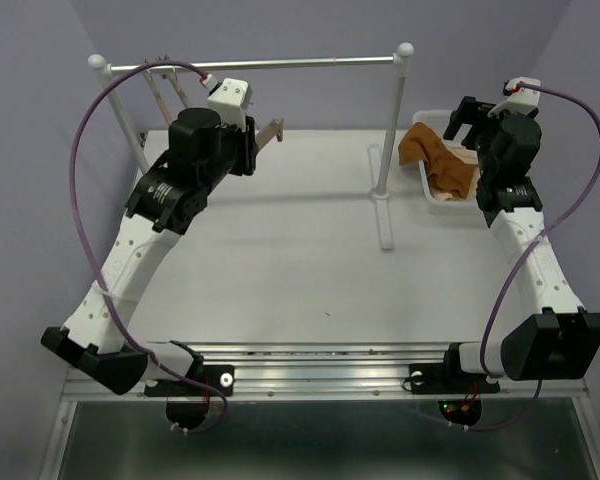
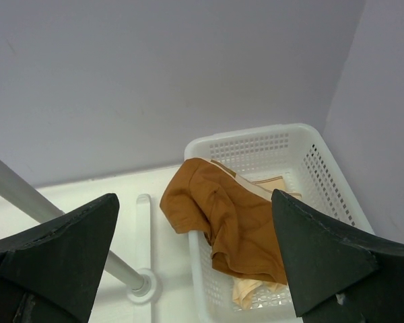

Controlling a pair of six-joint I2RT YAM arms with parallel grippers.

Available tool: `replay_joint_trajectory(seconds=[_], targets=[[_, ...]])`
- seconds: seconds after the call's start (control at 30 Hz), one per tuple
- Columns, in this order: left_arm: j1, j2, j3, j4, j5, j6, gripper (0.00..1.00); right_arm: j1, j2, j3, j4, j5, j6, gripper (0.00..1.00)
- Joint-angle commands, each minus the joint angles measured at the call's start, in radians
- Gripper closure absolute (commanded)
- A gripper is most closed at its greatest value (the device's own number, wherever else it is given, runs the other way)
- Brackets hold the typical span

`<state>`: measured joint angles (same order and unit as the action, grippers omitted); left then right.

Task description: Remove the underwear clipped to the hanger

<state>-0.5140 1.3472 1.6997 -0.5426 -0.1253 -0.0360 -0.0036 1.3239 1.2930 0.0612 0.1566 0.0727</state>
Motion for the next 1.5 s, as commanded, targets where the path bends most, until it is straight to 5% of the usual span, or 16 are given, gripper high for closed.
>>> replay_joint_trajectory(seconds=[0.0,0.37,0.8,1.23,1.33,1.4,1.47], targets=[[-0.026,-0.134,-0.043,0.116,0.053,0.061,1.00,-0.003,-0.055,-0.012,0.054,-0.022,0.021,0.00],[-0.043,-0.175,0.043,0.133,0.007,0.125,1.00,-0.003,-0.088,-0.021,0.051,-0.048,0.038,0.00],[-0.044,-0.022,0.176,0.178,-0.128,0.243,1.00,-0.003,-0.068,-0.003,0.037,-0.049,0.027,0.00],[-0.034,0.030,0.031,0.214,-0.135,0.219,1.00,-0.003,-0.080,-0.004,0.014,-0.026,0.009,0.00],[-0.034,0.012,0.012,0.201,-0.137,0.188,0.60,-0.003,-0.078,0.003,-0.003,-0.034,0.010,0.00],[-0.034,-0.014,-0.008,0.194,-0.140,0.148,0.02,-0.003,-0.072,0.018,-0.027,-0.031,0.021,0.00],[-0.034,-0.037,-0.035,0.202,-0.145,0.099,0.01,-0.003,-0.061,0.034,-0.056,-0.023,0.038,0.00]])
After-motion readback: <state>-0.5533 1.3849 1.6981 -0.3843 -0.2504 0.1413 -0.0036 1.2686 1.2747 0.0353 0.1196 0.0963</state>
